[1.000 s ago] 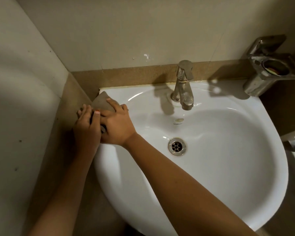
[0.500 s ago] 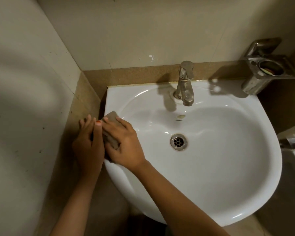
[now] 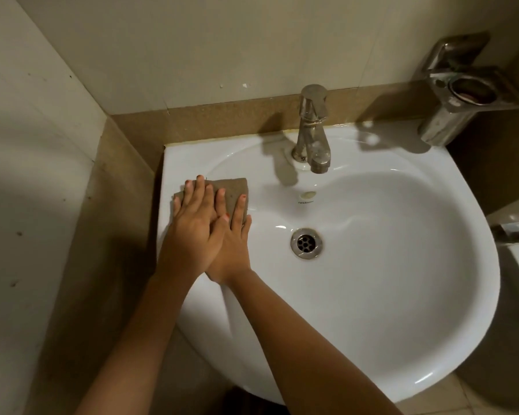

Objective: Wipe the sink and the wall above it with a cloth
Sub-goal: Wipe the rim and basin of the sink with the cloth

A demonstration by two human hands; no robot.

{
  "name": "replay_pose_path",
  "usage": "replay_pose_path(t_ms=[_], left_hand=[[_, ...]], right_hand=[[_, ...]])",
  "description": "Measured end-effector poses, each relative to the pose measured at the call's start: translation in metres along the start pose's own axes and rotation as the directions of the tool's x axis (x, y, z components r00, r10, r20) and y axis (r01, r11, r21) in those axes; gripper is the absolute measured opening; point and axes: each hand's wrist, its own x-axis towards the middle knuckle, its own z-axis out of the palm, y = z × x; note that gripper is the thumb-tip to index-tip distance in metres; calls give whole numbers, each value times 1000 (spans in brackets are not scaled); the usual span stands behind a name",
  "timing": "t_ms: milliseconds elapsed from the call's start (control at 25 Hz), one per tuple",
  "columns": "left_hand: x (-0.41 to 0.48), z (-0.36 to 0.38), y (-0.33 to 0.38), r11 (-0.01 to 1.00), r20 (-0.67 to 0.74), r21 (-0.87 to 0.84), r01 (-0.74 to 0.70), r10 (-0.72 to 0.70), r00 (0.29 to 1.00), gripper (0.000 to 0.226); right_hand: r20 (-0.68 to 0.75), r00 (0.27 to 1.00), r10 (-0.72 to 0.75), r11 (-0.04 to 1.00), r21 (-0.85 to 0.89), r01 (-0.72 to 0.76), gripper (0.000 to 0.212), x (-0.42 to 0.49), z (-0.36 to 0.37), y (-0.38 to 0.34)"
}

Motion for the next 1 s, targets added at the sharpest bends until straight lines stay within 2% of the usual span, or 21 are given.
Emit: replay_pose_path(t_ms=[120, 160, 240, 360, 520, 640, 760, 840, 1000], left_hand=[[-4, 12, 9, 997, -56, 69, -22, 26, 998, 66], [-5, 13, 10, 997, -79, 71, -10, 16, 997, 65], [-5, 16, 9, 998, -135, 64, -12, 21, 991, 62], [-7, 23, 9, 1000, -179, 27, -2, 6, 984, 61], [-5, 34, 23, 999, -152, -2, 53, -52, 987, 65], [-1, 43, 29, 1000, -122, 20, 16, -14, 992, 65], [2, 54, 42, 998, -69, 11, -57, 58, 996, 66], [3, 59, 55, 997, -57, -20, -72, 70, 996, 67], [8, 65, 78, 994, -74, -34, -103, 100, 992, 67]], right_hand=[[-50, 999, -3, 1000, -6, 3, 109, 1, 8, 12], [-116, 992, -44, 997, -69, 36, 106, 2, 13, 16], [-305, 935, -183, 949, -302, 87, 95, 9, 19, 31], [-397, 867, -300, 877, -473, 87, 87, 23, 20, 50], [-496, 791, -358, 870, -486, 88, 80, 29, 25, 64], [-571, 767, -294, 894, -448, 9, 61, 33, 26, 73], [-604, 779, -172, 893, -429, -136, 74, 30, 19, 87], [-628, 765, -141, 879, -435, -196, 82, 27, 13, 103], [-696, 686, -212, 899, -415, -143, 84, 21, -1, 121]])
